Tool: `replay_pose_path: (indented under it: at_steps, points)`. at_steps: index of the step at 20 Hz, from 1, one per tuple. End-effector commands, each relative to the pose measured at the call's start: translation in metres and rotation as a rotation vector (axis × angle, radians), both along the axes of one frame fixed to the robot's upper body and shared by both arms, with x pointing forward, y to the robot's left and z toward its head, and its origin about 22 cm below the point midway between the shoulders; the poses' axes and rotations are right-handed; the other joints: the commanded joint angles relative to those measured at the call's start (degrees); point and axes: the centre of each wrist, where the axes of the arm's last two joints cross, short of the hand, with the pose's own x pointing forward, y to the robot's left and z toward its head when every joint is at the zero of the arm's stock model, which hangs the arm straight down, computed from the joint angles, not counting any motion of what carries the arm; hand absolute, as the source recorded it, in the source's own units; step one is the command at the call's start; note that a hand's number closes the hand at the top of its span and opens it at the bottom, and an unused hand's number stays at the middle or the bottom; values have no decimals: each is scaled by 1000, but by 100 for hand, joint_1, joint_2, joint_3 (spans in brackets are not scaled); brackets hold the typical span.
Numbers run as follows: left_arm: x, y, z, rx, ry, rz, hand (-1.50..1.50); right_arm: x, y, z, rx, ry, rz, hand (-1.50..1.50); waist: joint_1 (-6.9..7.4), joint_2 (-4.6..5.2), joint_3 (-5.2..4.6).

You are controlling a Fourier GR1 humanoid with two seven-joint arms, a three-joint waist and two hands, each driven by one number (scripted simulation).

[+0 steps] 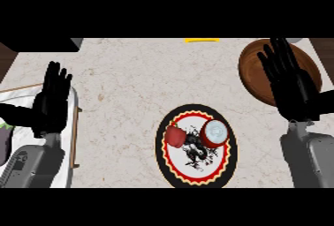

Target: Pick the can from the plate and place it in the bowl

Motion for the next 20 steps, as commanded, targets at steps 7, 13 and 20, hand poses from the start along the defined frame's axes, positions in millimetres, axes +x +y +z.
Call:
replay_pose_path:
  at_steps: [7,13,20]
  points:
    - [-10,-26,-16,171,87,-178,0,-16,10,-24,-913,31,95,150,-109,-467,-268]
    - [-18,-46,-23,195,119,-239,0,-103,97,-100,-374,-147,-241,-150,-247,-361,-38]
    - [-30,-59,-2,211,123,-257,0,-140,105,-59,-496,-282,-358,-150,-89,-355,-58]
